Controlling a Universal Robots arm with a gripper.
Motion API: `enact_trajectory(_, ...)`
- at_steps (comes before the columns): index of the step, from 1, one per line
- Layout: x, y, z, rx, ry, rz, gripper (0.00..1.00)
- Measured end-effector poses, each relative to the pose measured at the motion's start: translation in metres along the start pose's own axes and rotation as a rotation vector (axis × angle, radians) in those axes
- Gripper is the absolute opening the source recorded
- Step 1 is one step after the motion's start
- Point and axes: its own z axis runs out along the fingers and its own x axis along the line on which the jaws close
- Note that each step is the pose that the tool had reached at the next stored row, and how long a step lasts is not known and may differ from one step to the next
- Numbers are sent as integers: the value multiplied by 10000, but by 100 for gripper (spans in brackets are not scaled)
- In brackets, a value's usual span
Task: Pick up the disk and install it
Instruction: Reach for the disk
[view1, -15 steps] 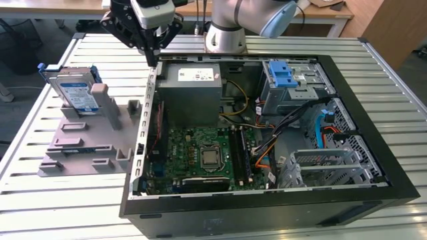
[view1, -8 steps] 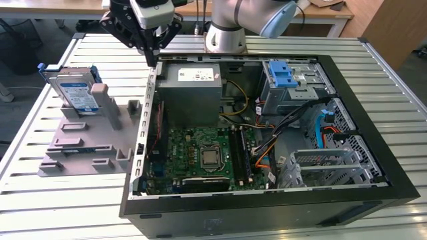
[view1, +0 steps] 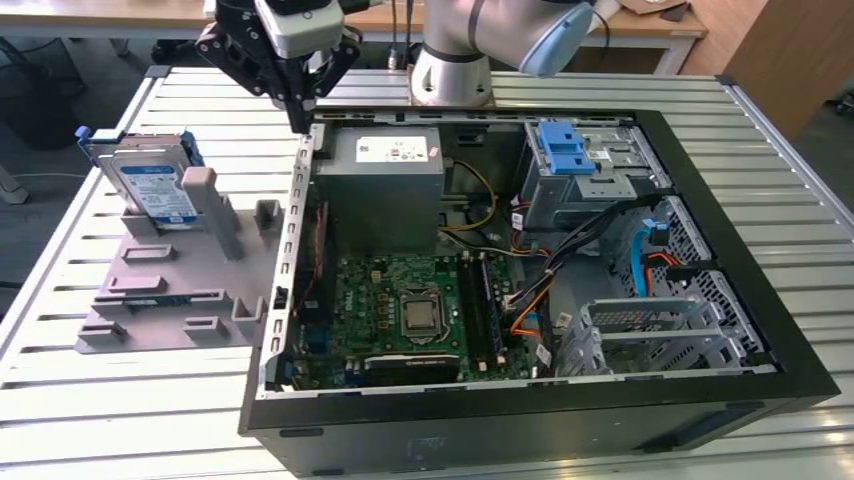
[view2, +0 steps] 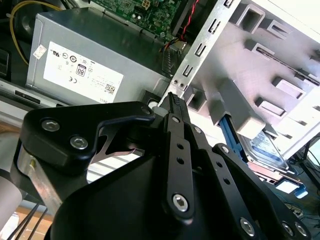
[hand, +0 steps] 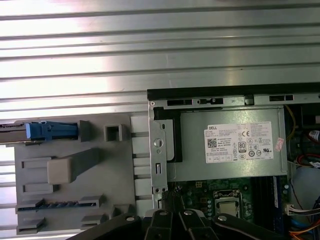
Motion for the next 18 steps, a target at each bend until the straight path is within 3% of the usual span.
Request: enact_trajectory(18,91,6,3,0,0,-1,11)
